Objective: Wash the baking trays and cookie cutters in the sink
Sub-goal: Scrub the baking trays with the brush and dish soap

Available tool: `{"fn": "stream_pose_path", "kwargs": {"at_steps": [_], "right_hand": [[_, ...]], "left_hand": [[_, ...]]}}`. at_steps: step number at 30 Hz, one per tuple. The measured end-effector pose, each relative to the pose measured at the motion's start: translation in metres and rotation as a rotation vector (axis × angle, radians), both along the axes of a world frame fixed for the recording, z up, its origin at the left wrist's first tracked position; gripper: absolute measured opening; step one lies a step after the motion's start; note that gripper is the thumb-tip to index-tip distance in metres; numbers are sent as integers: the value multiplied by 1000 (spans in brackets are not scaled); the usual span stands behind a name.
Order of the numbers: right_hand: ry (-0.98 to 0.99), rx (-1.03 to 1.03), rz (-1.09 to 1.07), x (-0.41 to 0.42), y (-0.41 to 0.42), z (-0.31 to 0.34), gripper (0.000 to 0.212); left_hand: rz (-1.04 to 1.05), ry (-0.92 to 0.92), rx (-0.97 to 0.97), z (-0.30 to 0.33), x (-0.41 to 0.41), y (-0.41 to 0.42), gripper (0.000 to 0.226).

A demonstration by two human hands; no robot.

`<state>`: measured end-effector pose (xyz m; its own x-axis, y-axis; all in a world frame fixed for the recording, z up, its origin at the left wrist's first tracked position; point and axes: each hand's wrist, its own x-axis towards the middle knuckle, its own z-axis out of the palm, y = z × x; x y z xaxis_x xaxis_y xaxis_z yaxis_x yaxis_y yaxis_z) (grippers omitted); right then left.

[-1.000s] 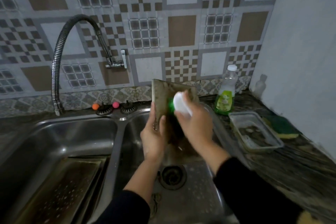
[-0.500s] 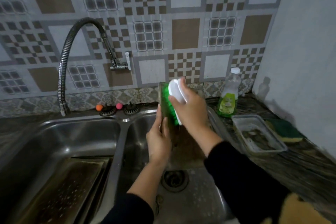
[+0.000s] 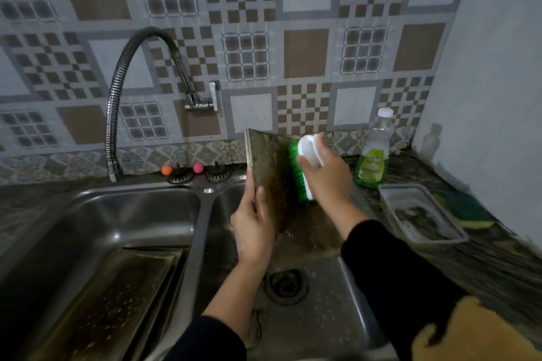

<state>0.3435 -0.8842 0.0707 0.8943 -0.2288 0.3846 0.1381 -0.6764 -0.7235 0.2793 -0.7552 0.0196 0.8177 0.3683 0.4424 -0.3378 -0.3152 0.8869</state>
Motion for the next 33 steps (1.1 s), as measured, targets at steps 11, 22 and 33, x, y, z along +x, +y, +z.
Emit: {"fn": "stream_pose_path", "kwargs": {"at_steps": [11, 22, 33], "right_hand": [[104, 252, 41, -52, 44, -2, 71], [-80, 408, -159, -82, 84, 75, 23], [101, 852, 27, -124, 150, 65, 18]], "left_hand": [[-1, -30, 249, 7, -17, 36, 54], [-149, -181, 794, 40, -47, 78, 53], [-187, 500, 558, 17, -23, 199, 80]]}}
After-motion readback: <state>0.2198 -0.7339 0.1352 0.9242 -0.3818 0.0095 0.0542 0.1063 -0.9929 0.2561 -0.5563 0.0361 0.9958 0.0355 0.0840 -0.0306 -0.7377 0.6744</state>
